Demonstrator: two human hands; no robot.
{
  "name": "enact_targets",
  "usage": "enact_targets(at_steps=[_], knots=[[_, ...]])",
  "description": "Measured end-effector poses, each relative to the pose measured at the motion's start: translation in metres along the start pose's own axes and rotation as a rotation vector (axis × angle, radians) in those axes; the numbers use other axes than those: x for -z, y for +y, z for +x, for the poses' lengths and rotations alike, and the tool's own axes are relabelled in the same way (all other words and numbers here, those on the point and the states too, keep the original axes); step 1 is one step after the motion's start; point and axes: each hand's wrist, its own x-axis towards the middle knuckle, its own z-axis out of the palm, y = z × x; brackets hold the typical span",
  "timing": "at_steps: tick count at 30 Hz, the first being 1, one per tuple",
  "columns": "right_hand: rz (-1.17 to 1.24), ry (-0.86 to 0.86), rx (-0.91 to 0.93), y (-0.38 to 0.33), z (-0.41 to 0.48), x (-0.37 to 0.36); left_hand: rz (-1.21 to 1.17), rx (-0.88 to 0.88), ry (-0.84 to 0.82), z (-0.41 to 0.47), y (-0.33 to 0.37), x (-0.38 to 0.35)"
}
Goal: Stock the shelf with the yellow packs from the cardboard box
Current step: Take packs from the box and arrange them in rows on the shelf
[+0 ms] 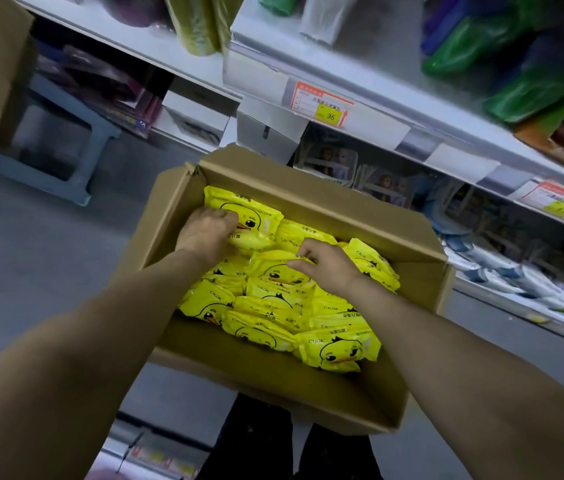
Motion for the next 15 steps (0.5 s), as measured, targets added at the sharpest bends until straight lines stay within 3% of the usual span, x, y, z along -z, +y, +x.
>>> enact_targets(at_steps=[2, 4, 7, 10, 15], knots=[[0.048, 0.052, 0.019, -0.003, -0.010, 0.005, -0.315, 0.122, -0.076, -0.009, -0.002, 0.003], [0.103, 0.114, 0.002, -0.005, -0.023, 0.014, -0.467, 0.209, -0.023, -0.020, 0.001, 0.003], [0.241, 0.180, -0.049, 0.004, -0.040, 0.029, -0.482, 0.290, 0.003, -0.034, 0.009, 0.011], [0.393, 0.123, -0.119, 0.007, -0.065, 0.048, -0.535, 0.386, 0.014, -0.040, 0.017, 0.012], [0.481, 0.016, -0.128, 0.034, -0.110, 0.072, -0.624, 0.381, 0.054, -0.073, 0.065, 0.024]])
